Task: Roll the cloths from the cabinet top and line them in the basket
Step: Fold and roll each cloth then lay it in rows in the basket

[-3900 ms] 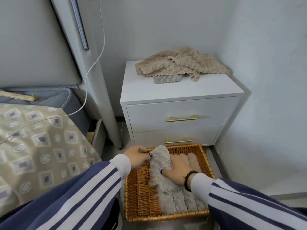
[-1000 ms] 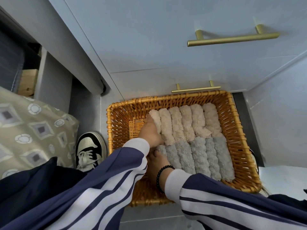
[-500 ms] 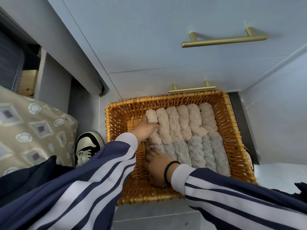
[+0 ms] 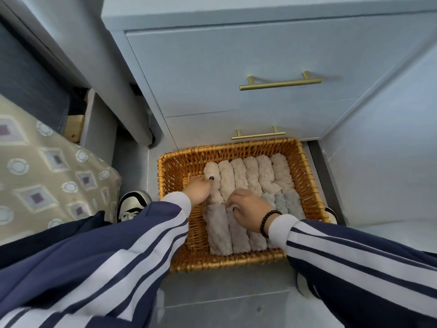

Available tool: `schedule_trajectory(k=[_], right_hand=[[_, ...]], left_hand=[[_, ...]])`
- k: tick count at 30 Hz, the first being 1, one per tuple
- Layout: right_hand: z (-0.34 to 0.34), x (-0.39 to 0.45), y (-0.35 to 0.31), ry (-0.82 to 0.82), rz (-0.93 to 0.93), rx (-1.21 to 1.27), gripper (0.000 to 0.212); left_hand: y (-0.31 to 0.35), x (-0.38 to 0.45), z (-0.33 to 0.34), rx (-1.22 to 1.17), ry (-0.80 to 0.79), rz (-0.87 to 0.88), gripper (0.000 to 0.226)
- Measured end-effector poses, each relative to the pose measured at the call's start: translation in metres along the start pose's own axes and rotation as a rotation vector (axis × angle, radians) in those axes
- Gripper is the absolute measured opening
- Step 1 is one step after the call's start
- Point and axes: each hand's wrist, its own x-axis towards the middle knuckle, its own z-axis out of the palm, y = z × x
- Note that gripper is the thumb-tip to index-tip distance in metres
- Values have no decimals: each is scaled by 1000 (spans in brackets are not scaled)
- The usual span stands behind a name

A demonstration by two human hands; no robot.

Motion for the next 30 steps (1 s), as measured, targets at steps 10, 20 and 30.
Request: schedule_trajectory(k=[10,20,30], right_hand=[[-92,-36,-25,27,132,-68,23],[-171,-95,-61,169,142,-81,23],[-239,-137,-104,417,105,90,19]], left_hand=[[43,-81,-14,173,8,138,49],[89,-178,-16,214,138,307,40],[124,-264,-28,-89,150,502,24]])
